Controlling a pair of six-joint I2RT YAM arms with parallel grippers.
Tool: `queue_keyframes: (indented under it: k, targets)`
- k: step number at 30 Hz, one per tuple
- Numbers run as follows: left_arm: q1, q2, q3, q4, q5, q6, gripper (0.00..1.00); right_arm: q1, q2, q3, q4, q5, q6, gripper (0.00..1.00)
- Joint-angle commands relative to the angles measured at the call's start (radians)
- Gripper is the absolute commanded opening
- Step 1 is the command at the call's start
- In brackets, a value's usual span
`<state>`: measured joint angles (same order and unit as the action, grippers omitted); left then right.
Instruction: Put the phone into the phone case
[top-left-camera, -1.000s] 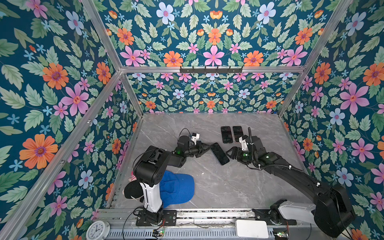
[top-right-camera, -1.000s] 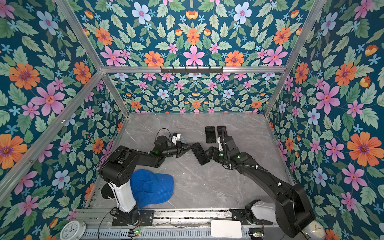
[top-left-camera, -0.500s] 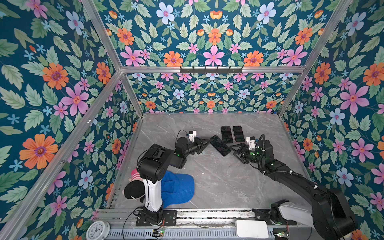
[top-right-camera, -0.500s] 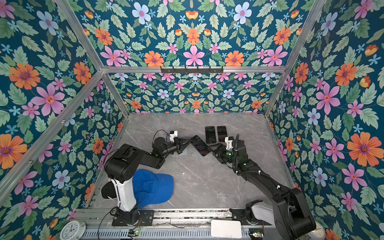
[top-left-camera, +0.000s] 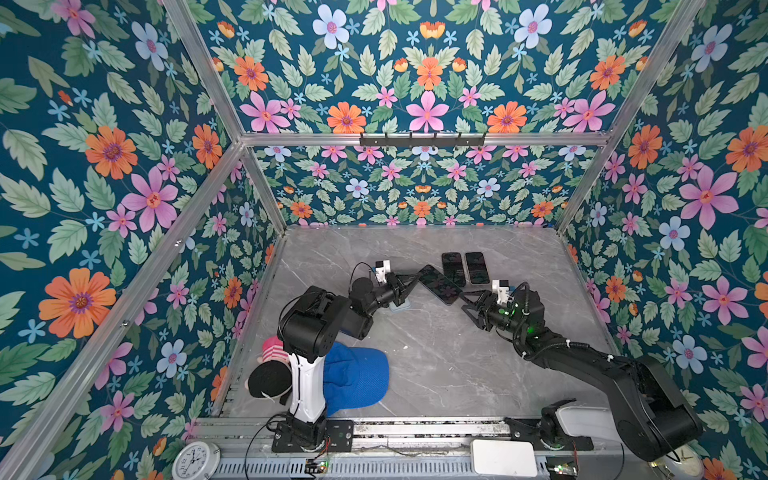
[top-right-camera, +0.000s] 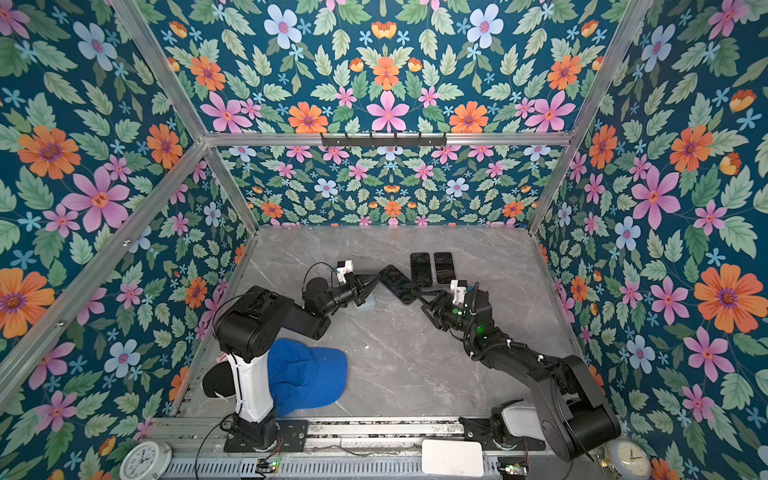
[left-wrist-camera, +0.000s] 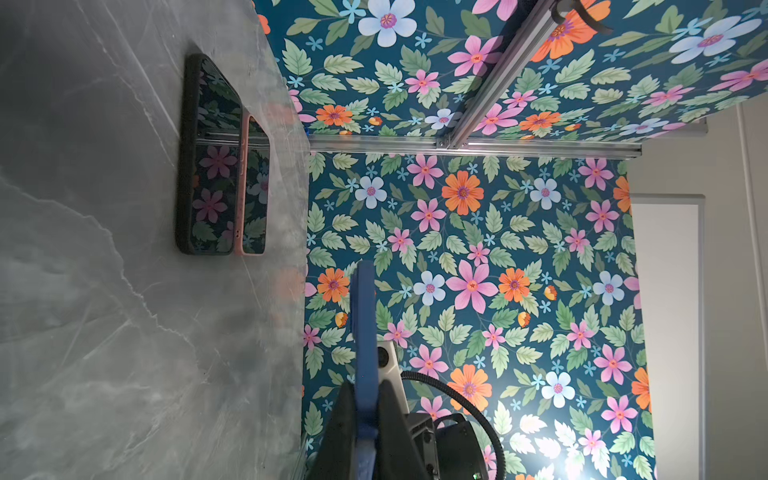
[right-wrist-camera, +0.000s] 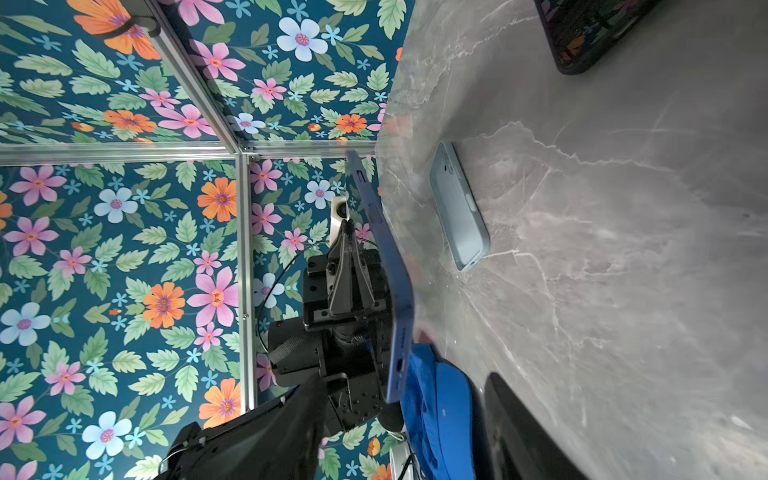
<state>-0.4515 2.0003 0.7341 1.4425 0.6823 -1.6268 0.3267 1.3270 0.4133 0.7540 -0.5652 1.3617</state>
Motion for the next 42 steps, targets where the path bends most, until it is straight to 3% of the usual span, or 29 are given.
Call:
queue_keyframes:
  k: [1, 27, 42]
  targets:
    - [0.000, 0.013, 0.004, 0.121, -0.003, -0.043, 0.01, 0.001, 0.035, -0.010, 0.204, -0.001, 0.087, 0.59]
    - [-0.001, 0.037, 0.020, 0.151, 0.005, -0.077, 0.02, 0.024, 0.169, 0.025, 0.313, -0.012, 0.132, 0.21]
    - [-0.001, 0.032, 0.014, 0.143, 0.010, -0.075, 0.07, 0.027, 0.169, 0.028, 0.289, -0.005, 0.131, 0.10]
